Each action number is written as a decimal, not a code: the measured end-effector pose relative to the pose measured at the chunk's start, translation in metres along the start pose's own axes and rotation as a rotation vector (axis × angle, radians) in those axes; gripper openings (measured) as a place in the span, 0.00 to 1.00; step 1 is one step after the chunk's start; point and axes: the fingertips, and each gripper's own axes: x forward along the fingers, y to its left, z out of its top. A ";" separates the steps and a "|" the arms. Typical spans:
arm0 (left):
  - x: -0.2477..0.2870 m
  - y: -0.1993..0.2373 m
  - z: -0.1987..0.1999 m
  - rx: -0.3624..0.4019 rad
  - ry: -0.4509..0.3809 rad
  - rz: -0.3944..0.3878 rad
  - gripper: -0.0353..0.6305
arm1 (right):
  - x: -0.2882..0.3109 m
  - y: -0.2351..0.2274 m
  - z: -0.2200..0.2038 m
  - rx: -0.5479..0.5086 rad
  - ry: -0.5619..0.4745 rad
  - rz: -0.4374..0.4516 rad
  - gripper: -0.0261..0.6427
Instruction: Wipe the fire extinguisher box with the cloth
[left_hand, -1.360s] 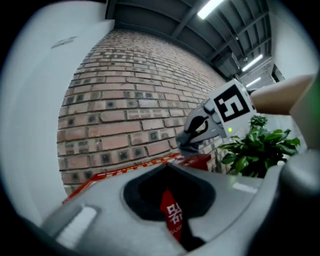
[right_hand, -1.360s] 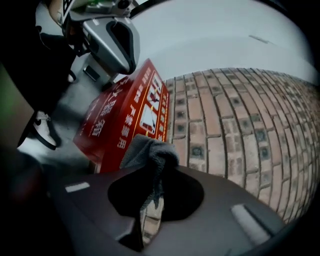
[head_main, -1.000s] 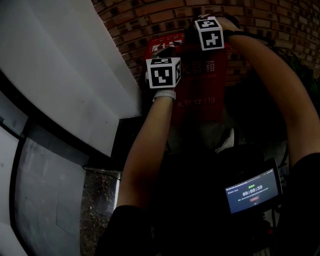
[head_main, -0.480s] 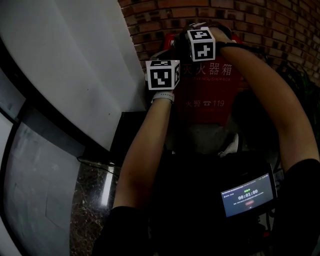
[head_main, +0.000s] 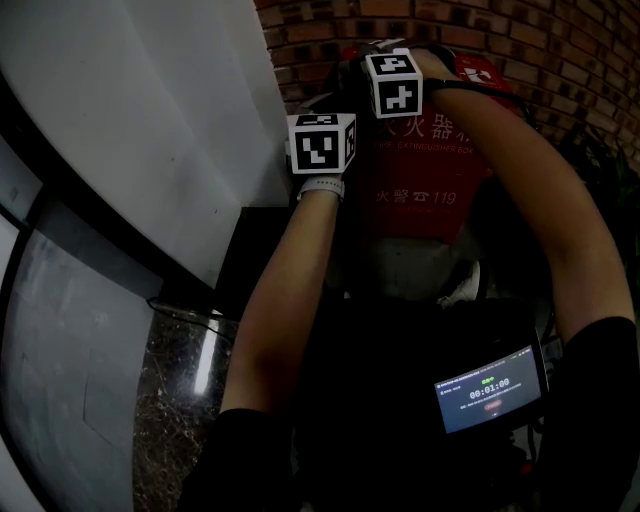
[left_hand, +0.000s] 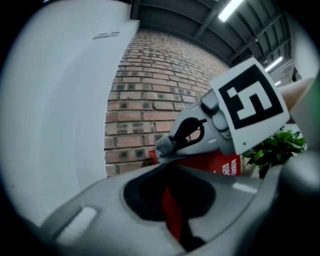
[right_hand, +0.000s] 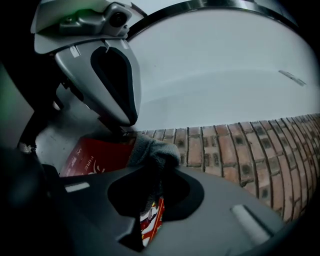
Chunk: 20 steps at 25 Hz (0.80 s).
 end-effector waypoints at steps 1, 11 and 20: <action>0.000 0.001 -0.001 -0.003 0.000 0.002 0.06 | 0.000 0.000 -0.001 0.000 0.001 0.004 0.08; 0.004 -0.017 0.009 0.009 -0.007 -0.015 0.06 | -0.011 0.008 -0.017 0.007 0.023 0.021 0.08; 0.016 -0.061 0.028 0.035 -0.019 -0.055 0.06 | -0.033 0.019 -0.046 -0.002 0.044 0.030 0.08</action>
